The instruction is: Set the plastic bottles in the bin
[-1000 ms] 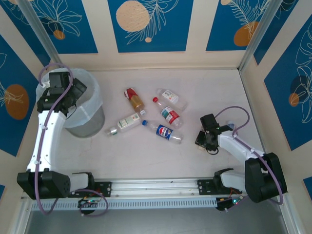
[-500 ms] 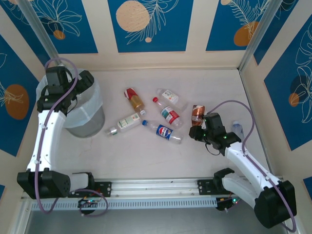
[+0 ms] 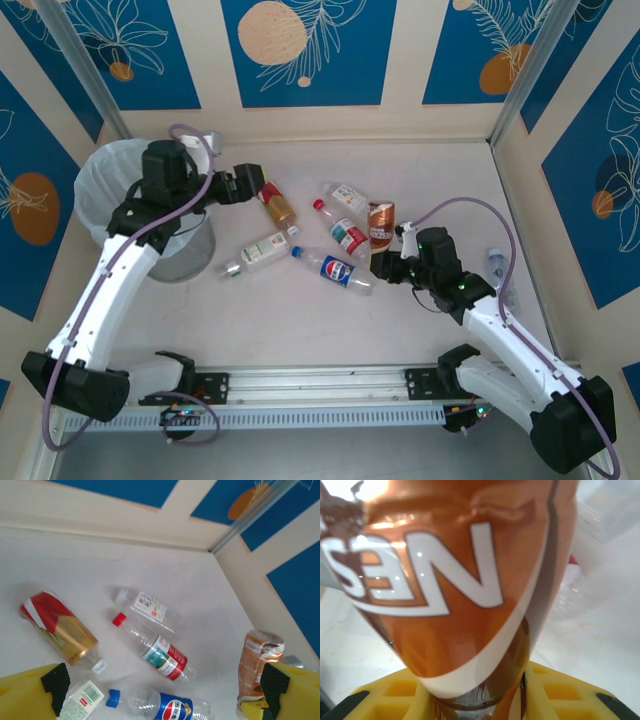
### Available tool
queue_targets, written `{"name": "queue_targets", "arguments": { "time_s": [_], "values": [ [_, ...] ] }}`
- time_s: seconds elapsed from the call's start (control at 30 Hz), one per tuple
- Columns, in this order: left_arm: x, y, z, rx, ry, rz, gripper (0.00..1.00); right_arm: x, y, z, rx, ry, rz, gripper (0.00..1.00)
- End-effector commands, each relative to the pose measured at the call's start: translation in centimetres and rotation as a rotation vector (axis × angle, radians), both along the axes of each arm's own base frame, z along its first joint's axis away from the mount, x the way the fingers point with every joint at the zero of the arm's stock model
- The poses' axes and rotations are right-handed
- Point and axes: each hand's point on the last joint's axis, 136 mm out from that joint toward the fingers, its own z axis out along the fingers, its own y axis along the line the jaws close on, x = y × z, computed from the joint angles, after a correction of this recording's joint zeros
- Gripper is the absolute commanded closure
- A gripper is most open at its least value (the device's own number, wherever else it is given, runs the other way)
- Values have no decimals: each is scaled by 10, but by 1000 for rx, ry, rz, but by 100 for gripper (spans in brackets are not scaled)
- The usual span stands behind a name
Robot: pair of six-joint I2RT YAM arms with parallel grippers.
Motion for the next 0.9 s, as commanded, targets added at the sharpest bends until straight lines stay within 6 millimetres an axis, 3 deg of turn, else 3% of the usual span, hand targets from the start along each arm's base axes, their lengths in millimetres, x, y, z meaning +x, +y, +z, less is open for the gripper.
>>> {"name": "queue_targets", "arguments": {
  "time_s": [0.0, 0.1, 0.17, 0.27, 0.47, 0.7, 0.87],
  "values": [
    [12, -9, -32, 36, 48, 1, 1, -3, 31, 45, 83, -151, 149, 100],
    [12, -26, -44, -37, 60, -78, 1, -6, 48, 59, 113, -193, 214, 100],
    [-1, -56, -35, -153, 20, -235, 1, -9, 60, 68, 132, -208, 260, 100],
    [-24, -85, -28, -176, -37, -377, 1, -8, 76, 78, 138, -229, 299, 100],
    [-47, -102, -8, -287, -124, -494, 1, -4, 101, 86, 164, -215, 355, 100],
    [-54, -122, -12, -279, -129, -555, 1, -2, 122, 94, 189, -200, 397, 100],
    [-48, -132, -17, -216, -132, -511, 1, 5, 130, 88, 131, -171, 367, 100]
  ]
}}
